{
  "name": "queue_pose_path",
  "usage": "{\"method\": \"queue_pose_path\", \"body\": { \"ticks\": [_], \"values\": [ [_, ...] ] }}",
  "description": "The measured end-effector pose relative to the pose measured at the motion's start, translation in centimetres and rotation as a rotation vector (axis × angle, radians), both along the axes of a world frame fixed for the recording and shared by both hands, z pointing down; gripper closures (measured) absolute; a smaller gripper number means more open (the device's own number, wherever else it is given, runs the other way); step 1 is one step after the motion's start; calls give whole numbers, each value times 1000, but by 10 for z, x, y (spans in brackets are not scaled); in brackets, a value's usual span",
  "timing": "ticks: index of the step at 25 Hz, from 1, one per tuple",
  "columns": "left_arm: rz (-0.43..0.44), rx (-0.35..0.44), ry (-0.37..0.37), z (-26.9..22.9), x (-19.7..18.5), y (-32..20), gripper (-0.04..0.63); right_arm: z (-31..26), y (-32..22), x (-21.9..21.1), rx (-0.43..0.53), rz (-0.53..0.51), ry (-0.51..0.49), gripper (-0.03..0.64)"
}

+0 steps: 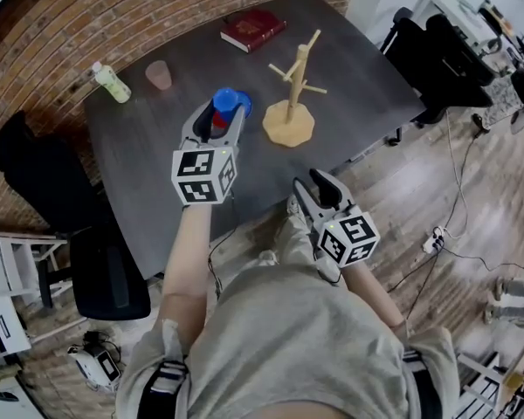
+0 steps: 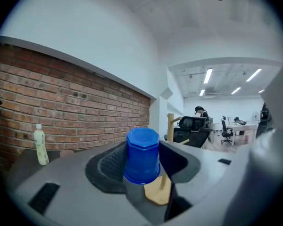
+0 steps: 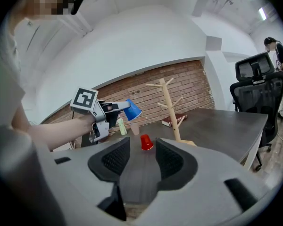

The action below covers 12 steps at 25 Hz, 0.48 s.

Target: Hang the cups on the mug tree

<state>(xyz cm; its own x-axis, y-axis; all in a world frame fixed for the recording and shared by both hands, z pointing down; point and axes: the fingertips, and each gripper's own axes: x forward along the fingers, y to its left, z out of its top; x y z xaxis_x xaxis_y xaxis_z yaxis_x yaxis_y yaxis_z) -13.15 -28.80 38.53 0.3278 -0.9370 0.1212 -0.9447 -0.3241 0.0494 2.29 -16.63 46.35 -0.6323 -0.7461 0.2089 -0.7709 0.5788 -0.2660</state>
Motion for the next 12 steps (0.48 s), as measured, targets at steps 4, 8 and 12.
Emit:
{"method": "queue_pose_path", "body": {
  "ticks": [4, 8, 12],
  "values": [
    [20, 27, 6, -15, 15, -21, 390, 2, -10, 7, -8, -5, 1, 445],
    [44, 41, 6, -25, 27, -42, 390, 3, -22, 10, -13, -11, 3, 445],
    [64, 44, 3, -28, 38, -58, 388, 4, -33, 14, -16, -11, 1, 445]
  ]
}}
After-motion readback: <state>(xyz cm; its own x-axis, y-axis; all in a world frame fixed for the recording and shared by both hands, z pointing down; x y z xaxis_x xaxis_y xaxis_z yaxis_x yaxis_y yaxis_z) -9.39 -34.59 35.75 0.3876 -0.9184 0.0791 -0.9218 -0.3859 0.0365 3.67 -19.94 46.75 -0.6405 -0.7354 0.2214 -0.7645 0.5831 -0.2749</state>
